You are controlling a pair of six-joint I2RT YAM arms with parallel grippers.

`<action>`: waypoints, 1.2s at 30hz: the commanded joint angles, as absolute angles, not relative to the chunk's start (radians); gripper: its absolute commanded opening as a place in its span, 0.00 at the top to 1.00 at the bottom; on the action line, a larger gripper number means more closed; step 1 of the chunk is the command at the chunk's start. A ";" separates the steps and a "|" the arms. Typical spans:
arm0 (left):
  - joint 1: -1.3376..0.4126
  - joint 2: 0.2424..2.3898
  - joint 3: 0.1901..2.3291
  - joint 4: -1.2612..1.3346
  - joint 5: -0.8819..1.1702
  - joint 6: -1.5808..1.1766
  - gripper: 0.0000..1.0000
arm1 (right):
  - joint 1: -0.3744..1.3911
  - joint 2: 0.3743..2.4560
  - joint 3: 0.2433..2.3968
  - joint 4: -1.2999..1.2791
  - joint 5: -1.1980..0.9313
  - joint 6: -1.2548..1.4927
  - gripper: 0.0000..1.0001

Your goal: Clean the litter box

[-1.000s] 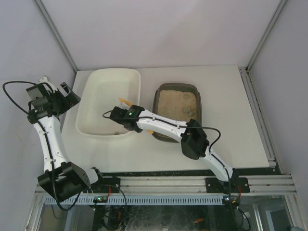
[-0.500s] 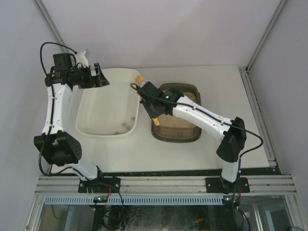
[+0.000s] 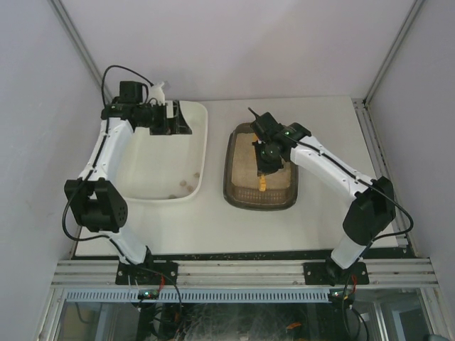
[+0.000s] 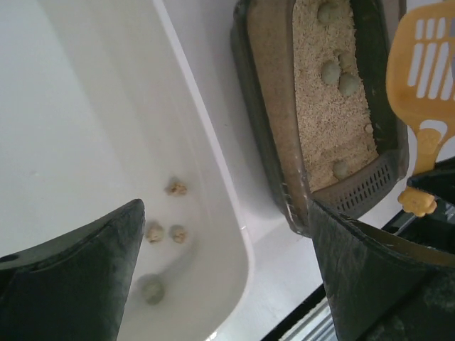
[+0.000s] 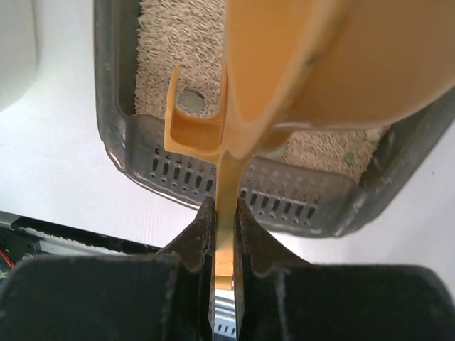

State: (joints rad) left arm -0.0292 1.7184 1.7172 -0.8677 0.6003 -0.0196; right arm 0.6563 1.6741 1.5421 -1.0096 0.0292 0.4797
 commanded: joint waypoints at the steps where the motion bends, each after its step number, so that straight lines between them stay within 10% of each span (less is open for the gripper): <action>1: -0.108 1.634 1.603 -0.750 0.528 -0.213 0.00 | 0.667 1.666 1.639 -1.210 0.146 0.602 1.00; 15: -0.172 1.371 1.270 -0.449 0.277 -0.733 0.00 | 0.516 1.968 1.862 -1.481 0.075 0.619 1.00; 36: -0.171 1.359 1.242 -0.424 0.267 -0.724 0.00 | 0.462 2.175 1.921 -1.455 -0.015 0.583 1.00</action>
